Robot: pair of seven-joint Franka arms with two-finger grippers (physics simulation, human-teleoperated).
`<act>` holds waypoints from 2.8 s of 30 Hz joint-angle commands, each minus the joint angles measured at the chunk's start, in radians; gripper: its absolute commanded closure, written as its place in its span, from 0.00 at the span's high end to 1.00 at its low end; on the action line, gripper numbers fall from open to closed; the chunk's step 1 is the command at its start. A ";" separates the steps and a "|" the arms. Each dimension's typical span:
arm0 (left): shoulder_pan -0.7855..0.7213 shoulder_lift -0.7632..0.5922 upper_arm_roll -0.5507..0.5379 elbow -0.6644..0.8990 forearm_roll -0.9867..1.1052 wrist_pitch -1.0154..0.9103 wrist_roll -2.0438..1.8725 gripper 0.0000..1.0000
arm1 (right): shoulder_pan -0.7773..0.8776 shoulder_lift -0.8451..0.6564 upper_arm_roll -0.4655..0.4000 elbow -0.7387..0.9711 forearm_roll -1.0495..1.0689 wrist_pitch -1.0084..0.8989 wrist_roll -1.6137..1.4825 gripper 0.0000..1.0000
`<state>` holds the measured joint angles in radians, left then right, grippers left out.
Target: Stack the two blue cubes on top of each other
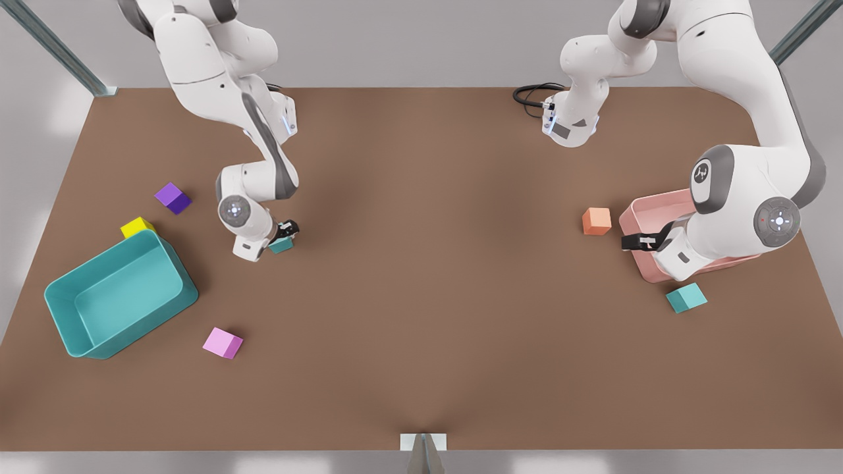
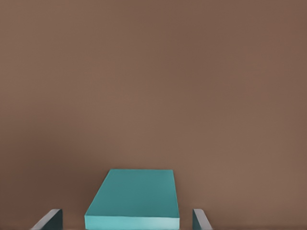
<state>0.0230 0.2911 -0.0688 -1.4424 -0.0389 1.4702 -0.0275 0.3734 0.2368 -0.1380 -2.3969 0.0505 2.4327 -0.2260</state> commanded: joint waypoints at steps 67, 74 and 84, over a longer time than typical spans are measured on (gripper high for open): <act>0.339 0.448 0.100 -0.113 0.025 0.556 0.029 1.00 | -0.326 -0.031 0.156 1.018 -0.034 -1.124 -0.087 1.00; 0.339 0.470 0.100 -0.113 0.020 0.621 0.031 1.00 | -0.327 -0.030 0.156 1.009 -0.021 -1.124 -0.087 1.00; 0.338 0.479 0.098 -0.113 0.024 0.650 0.031 1.00 | -0.311 0.019 0.159 1.068 -0.049 -1.130 -0.088 1.00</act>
<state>0.3605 0.7705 0.0292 -1.5555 -0.0174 2.0991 0.0239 0.0642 0.2560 0.0214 -1.3317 0.0091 1.3084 -0.2285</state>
